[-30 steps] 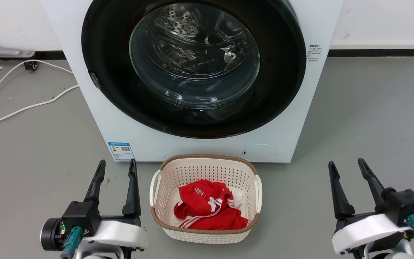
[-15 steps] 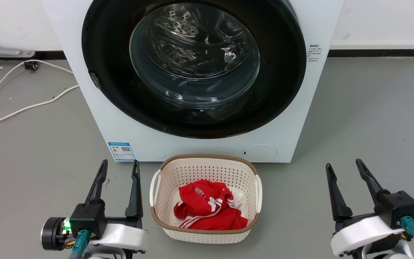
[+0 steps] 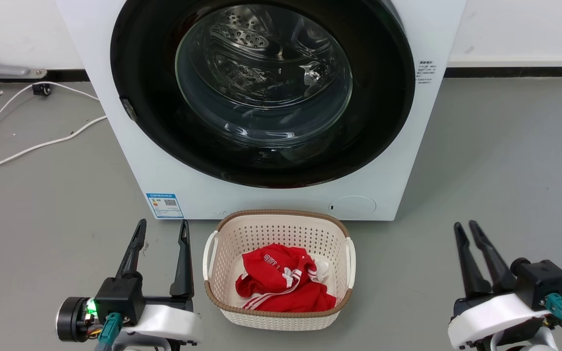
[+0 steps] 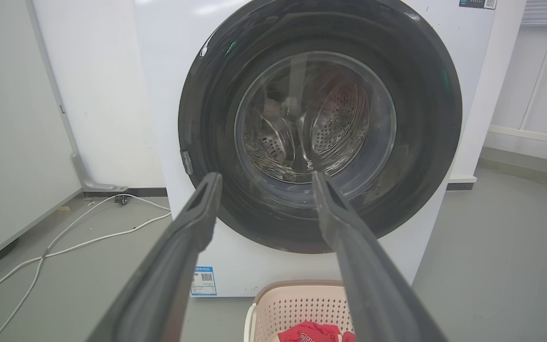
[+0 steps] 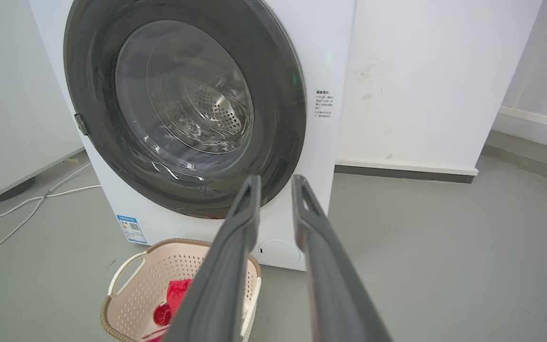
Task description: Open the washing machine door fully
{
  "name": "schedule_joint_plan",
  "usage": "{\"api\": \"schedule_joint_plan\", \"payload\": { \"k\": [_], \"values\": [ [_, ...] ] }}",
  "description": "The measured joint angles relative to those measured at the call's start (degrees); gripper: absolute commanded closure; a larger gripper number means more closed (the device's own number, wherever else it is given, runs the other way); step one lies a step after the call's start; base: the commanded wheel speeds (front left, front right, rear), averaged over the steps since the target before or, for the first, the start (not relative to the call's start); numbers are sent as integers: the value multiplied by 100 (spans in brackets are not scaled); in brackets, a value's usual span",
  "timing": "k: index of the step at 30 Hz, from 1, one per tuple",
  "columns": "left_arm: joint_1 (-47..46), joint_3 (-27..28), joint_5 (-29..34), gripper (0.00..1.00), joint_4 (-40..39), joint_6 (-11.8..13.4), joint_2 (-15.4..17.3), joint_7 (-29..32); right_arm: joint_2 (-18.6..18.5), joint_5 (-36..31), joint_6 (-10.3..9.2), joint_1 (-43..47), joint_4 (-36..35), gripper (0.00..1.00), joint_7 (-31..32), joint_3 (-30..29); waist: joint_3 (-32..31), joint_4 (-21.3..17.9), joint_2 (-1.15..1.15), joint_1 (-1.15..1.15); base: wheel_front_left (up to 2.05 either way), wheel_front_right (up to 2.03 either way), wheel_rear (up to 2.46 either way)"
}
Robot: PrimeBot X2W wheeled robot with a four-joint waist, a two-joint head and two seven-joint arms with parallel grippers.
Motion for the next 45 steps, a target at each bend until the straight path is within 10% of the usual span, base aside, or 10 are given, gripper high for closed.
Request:
{"api": "schedule_joint_plan", "payload": {
  "k": [6,18,24,34,45],
  "values": [
    [5,7,0,0,-3,0,-3,0,0,604,0,0,54,100,-1,15,10,-11,0,0,0,0,0],
    [10,58,-10,0,-8,14,-8,0,5,6704,-1,-146,410,100,-360,5,8,-22,0,0,0,0,0],
    [10,108,-35,0,-65,53,-9,-5,9,8528,-1,-652,492,100,-280,-387,84,-80,0,0,0,0,0],
    [-275,110,-41,0,-212,103,-13,-9,-734,8987,-1,-2596,1292,100,333,-654,597,-140,0,0,0,0,0],
    [-797,-11,-34,0,-428,159,-13,-15,-1758,8663,-1,-5688,3552,100,1775,292,1309,-48,0,0,0,0,0]
  ]
}}
